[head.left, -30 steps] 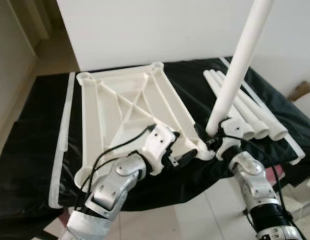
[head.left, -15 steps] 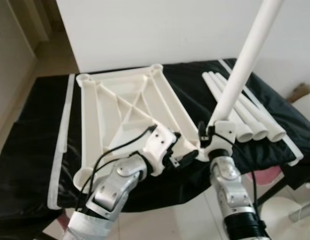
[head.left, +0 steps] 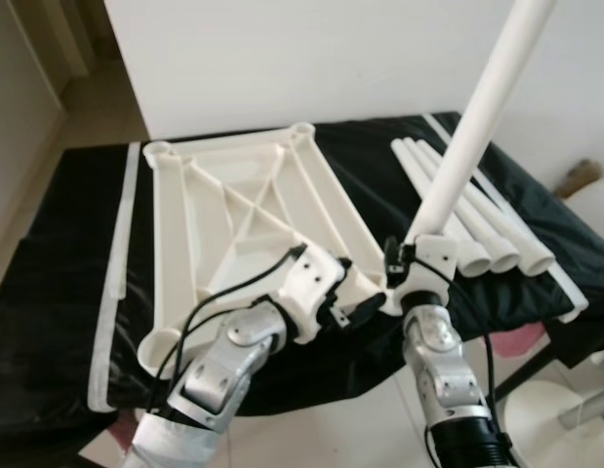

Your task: Building children table

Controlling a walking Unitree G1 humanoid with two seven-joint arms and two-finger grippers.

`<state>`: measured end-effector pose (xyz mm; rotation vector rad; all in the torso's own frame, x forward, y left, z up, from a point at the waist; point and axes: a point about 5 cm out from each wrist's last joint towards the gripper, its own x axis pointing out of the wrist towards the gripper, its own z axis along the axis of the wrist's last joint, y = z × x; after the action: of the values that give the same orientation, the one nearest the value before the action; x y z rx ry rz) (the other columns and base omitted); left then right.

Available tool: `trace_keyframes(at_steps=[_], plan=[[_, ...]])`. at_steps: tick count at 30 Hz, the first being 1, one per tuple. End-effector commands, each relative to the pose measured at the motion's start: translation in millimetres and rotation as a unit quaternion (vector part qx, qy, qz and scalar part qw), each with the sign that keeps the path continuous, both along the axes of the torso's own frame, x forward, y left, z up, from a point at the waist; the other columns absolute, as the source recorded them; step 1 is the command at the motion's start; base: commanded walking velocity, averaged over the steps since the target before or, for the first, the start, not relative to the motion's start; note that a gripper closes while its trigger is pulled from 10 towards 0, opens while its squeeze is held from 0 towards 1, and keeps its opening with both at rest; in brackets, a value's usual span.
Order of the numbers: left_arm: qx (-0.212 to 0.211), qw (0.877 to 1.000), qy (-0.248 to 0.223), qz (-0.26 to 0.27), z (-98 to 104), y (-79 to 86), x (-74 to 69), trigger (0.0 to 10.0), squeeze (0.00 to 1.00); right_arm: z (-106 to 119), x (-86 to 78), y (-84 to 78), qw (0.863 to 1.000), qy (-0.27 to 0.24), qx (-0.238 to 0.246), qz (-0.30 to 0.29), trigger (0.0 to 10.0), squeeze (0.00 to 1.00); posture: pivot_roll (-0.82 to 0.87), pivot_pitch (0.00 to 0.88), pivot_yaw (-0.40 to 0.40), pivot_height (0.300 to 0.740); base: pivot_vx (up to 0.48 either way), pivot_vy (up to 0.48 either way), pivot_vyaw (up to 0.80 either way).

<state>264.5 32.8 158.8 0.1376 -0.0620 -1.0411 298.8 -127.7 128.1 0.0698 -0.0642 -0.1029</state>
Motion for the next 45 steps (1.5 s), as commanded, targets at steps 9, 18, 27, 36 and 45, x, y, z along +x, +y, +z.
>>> trace_keyframes(at_steps=[9, 18, 27, 36, 45], plan=[[0.009, 1.0, -0.003, 0.0, -5, 0.5, -0.8, 10.0, 0.0, -18, -10.1, 8.8, 0.999, 0.041, 0.014, 0.011, 10.0, 1.0, 0.04, 0.0, -0.011, 0.74, 0.0, 0.0, 0.0], [0.012, 1.0, -0.008, 0.015, -4, 9.1, 2.9, 10.0, 0.0, -14, -14.4, -1.5, 0.999, 0.018, -0.003, 0.026, 10.0, 1.0, 0.03, 0.0, -0.012, 0.74, 0.0, 0.0, 0.0], [0.018, 0.999, 0.0, 0.04, -8, 27.7, 3.3, 10.0, 0.0, -16, -42.1, -15.0, 0.996, -0.008, -0.023, 0.083, 10.0, 0.0, 0.02, 0.0, -0.001, 0.74, 0.0, 0.0, 0.0], [0.043, 0.995, -0.017, 0.087, -3, 58.0, 22.8, 10.0, 0.0, -33, -59.7, -26.0, 0.994, 0.033, -0.026, 0.101, 10.0, 0.0, 0.03, 0.0, 0.002, 0.74, 0.0, 0.0, 0.0], [0.076, 0.988, -0.034, 0.13, 0, 86.5, 37.0, 10.0, 0.0, -38, -66.4, -29.7, 0.99, 0.049, -0.027, 0.128, 10.0, 0.0, 0.03, 0.0, 0.0, 0.74, 0.0, 0.0, 0.0]])
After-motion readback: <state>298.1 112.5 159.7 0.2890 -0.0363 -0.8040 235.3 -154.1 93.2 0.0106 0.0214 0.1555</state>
